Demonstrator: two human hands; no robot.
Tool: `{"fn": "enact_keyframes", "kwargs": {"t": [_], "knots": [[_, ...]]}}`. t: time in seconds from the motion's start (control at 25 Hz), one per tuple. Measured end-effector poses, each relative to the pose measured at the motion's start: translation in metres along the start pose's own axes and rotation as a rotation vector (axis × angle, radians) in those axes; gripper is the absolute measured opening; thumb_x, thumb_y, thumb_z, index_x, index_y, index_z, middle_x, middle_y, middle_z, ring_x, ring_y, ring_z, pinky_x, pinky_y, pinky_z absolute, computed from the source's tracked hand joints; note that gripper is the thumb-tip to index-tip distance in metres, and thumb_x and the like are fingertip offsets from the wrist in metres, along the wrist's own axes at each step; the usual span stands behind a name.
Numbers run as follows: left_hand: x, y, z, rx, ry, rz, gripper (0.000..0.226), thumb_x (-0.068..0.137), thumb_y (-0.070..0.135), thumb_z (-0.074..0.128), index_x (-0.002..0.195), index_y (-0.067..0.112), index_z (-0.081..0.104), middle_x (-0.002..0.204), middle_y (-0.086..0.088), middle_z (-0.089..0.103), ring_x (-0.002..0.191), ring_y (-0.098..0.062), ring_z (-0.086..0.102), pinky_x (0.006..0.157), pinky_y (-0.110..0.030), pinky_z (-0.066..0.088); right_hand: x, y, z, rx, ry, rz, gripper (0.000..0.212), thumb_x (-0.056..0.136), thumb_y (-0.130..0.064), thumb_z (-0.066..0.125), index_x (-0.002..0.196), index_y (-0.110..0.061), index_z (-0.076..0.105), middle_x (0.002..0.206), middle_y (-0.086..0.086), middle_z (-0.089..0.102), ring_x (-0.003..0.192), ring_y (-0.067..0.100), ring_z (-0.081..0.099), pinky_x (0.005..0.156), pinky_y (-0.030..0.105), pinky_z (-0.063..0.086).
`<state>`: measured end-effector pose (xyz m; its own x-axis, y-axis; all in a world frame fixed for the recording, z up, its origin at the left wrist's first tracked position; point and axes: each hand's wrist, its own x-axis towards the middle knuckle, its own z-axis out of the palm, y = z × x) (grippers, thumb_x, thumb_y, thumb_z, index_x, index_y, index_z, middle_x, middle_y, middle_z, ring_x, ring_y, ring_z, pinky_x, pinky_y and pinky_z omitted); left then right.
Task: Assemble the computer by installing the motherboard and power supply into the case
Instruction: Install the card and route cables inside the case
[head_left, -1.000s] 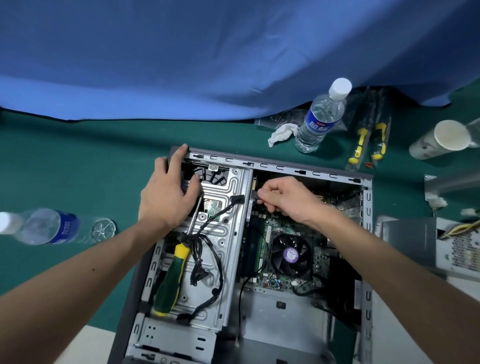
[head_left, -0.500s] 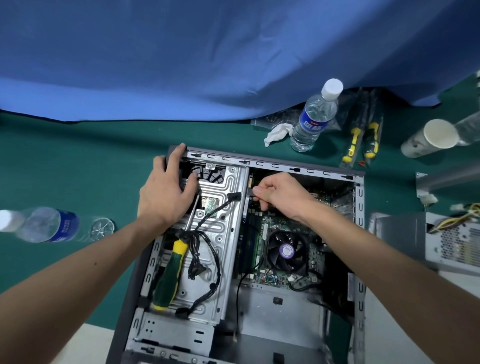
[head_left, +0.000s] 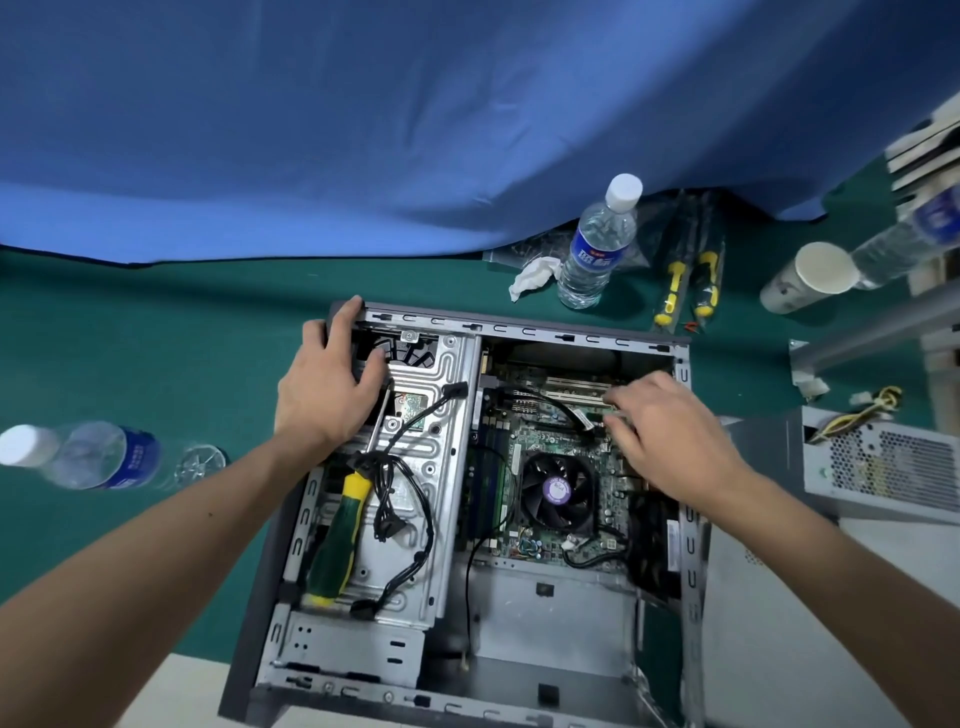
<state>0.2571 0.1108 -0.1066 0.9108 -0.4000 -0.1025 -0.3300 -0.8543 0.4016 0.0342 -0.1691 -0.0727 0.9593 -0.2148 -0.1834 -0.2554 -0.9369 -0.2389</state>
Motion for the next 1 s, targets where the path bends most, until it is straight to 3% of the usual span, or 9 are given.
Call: {"fn": "enact_keyframes", "kwargs": {"t": [0.24, 0.4, 0.56, 0.76, 0.88, 1.0], "knots": [[0.005, 0.000, -0.002, -0.001, 0.007, 0.013, 0.059, 0.093, 0.060, 0.038, 0.147, 0.043, 0.019, 0.123, -0.006, 0.042, 0.084, -0.024, 0.050, 0.073, -0.042, 0.043, 0.002, 0.008, 0.019, -0.189, 0.036, -0.065, 0.023, 0.094, -0.029, 0.051, 0.084, -0.027, 0.071, 0.078, -0.011, 0.070, 0.075, 0.012, 0.053, 0.084, 0.029, 0.035], [0.001, 0.000, -0.004, 0.021, -0.016, 0.005, 0.060, 0.094, 0.059, 0.041, 0.148, 0.042, 0.019, 0.126, -0.008, 0.042, 0.097, -0.033, 0.057, 0.077, -0.045, 0.046, 0.002, 0.006, 0.023, -0.197, 0.032, -0.038, 0.023, 0.094, -0.026, 0.049, 0.086, -0.025, 0.071, 0.076, -0.009, 0.067, 0.073, 0.013, 0.051, 0.084, 0.029, 0.034], [0.001, 0.003, -0.007, -0.023, -0.116, -0.025, 0.066, 0.095, 0.056, 0.046, 0.153, 0.040, 0.016, 0.135, -0.013, 0.038, 0.116, -0.035, 0.049, 0.089, -0.047, 0.045, -0.001, 0.004, 0.021, -0.210, 0.020, -0.026, 0.023, 0.096, -0.023, 0.046, 0.089, -0.025, 0.068, 0.080, -0.006, 0.066, 0.077, 0.013, 0.050, 0.086, 0.028, 0.032], [-0.003, 0.020, -0.018, -0.086, -0.249, -0.156, 0.071, 0.097, 0.055, 0.046, 0.156, 0.041, 0.010, 0.159, -0.015, 0.017, 0.144, -0.034, 0.020, 0.115, -0.050, 0.026, -0.003, 0.004, 0.021, -0.202, 0.029, -0.005, 0.023, 0.095, -0.018, 0.046, 0.084, -0.024, 0.066, 0.077, -0.004, 0.063, 0.076, 0.016, 0.048, 0.086, 0.028, 0.033], [-0.020, 0.045, -0.023, -0.107, -0.228, -0.277, 0.069, 0.095, 0.066, 0.039, 0.156, 0.040, 0.018, 0.165, -0.008, 0.001, 0.151, -0.029, 0.007, 0.118, -0.055, 0.011, -0.002, 0.006, 0.020, -0.190, 0.018, -0.003, 0.022, 0.093, -0.014, 0.047, 0.081, -0.023, 0.063, 0.076, -0.003, 0.061, 0.075, 0.017, 0.043, 0.086, 0.030, 0.036], [-0.046, 0.061, -0.026, -0.108, -0.215, -0.266, 0.077, 0.085, 0.078, 0.034, 0.152, 0.038, 0.032, 0.165, -0.005, 0.004, 0.152, -0.025, 0.005, 0.118, -0.057, 0.007, -0.002, 0.006, 0.020, -0.175, 0.031, -0.016, 0.020, 0.091, -0.011, 0.049, 0.078, -0.021, 0.062, 0.074, -0.001, 0.061, 0.072, 0.018, 0.039, 0.086, 0.031, 0.037]]}}
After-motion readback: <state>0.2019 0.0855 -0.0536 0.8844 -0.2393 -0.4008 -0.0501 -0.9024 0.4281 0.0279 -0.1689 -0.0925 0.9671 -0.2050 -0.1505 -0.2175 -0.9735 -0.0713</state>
